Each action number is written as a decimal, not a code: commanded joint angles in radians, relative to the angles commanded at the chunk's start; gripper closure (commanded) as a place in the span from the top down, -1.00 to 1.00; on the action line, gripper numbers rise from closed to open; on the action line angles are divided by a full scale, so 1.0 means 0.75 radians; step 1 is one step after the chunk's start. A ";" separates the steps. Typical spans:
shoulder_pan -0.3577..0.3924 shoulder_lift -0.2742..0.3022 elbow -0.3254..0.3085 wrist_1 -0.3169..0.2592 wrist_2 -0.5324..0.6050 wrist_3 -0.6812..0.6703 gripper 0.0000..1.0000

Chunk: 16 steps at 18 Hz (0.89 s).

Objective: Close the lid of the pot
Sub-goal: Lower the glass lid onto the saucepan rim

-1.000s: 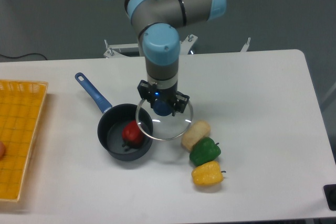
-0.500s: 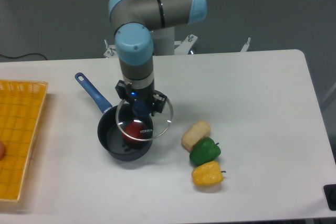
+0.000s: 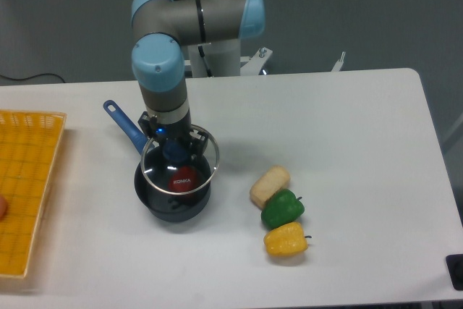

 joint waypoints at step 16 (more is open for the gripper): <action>-0.016 -0.045 0.004 0.053 0.004 -0.033 0.04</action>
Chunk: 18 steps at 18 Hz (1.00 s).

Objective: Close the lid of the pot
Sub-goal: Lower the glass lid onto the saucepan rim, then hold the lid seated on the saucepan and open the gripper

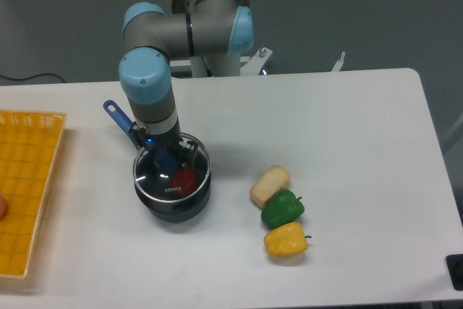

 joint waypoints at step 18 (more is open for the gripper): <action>-0.006 -0.039 0.016 0.039 0.000 -0.041 0.04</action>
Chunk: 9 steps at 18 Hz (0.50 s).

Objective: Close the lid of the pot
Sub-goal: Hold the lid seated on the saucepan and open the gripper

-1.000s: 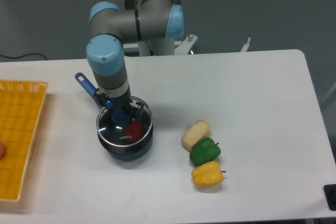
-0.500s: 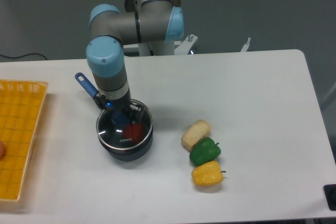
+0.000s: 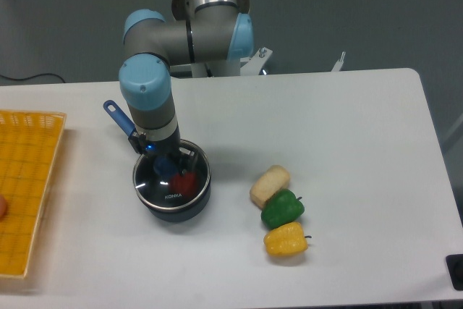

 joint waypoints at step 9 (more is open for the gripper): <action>-0.008 -0.002 -0.006 0.002 0.004 0.000 0.04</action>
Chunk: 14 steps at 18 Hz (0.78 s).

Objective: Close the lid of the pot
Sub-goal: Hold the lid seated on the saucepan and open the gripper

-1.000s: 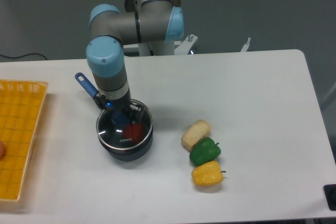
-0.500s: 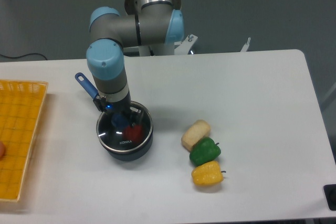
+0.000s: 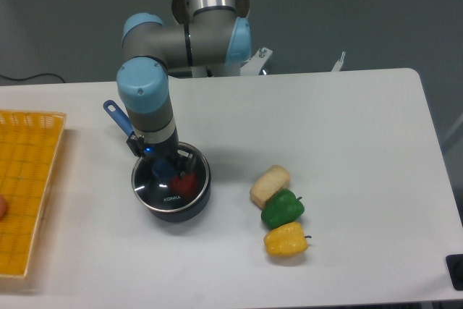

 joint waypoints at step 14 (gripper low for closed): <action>0.002 0.002 -0.010 -0.002 0.002 0.006 0.04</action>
